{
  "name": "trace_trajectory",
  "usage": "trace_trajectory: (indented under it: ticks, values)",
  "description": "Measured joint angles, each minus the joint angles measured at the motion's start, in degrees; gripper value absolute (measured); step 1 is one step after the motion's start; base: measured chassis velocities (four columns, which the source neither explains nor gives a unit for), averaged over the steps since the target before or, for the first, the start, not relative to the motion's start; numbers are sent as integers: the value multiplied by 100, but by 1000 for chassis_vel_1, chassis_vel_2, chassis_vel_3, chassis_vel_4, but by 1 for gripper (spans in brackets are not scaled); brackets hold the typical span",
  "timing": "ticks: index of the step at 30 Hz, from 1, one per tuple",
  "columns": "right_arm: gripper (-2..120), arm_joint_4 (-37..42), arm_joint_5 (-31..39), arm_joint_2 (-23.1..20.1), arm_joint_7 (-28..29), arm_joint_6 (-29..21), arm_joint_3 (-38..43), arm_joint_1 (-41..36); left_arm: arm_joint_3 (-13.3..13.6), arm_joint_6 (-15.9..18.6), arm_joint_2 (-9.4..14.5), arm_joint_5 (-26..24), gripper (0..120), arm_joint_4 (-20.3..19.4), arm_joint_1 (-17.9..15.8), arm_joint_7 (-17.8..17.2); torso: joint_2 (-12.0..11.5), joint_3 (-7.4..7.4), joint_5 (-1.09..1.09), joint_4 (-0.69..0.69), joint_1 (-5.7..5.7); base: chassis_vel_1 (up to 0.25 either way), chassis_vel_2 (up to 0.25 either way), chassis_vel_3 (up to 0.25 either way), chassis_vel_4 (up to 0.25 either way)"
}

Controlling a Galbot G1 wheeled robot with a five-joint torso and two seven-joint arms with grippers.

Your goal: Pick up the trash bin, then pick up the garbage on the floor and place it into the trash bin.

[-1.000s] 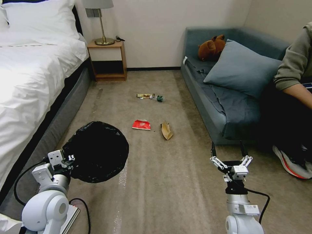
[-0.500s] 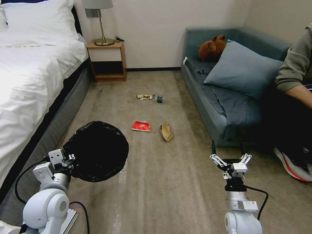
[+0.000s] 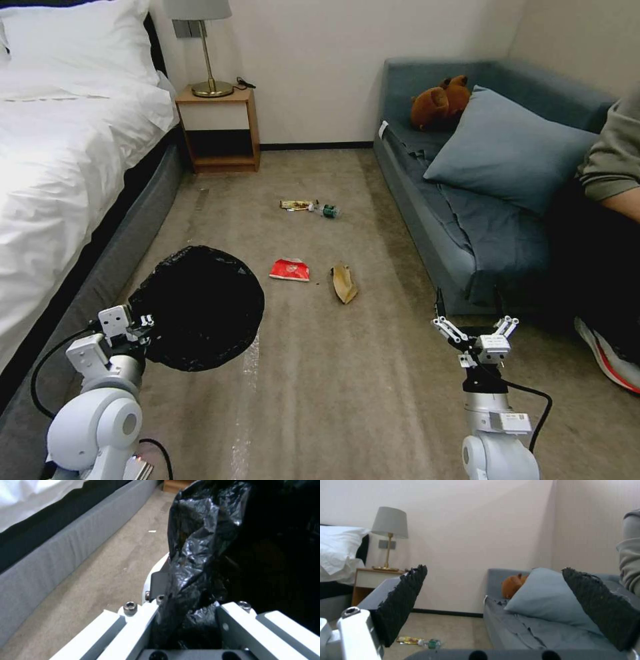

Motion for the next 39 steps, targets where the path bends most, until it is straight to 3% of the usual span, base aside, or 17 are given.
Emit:
trace_trajectory:
  ticks: [24,39]
  values:
    - [100,97,61,0,-7,-22,92,-34,8,-75,-40,54,1,-111,42,45,0,0,0,0,0,-93,94,97,-96]
    - [99,-54,71,0,-8,-1,6,-19,22,-209,-64,174,1,25,42,80,0,0,0,0,0,-102,93,91,-103]
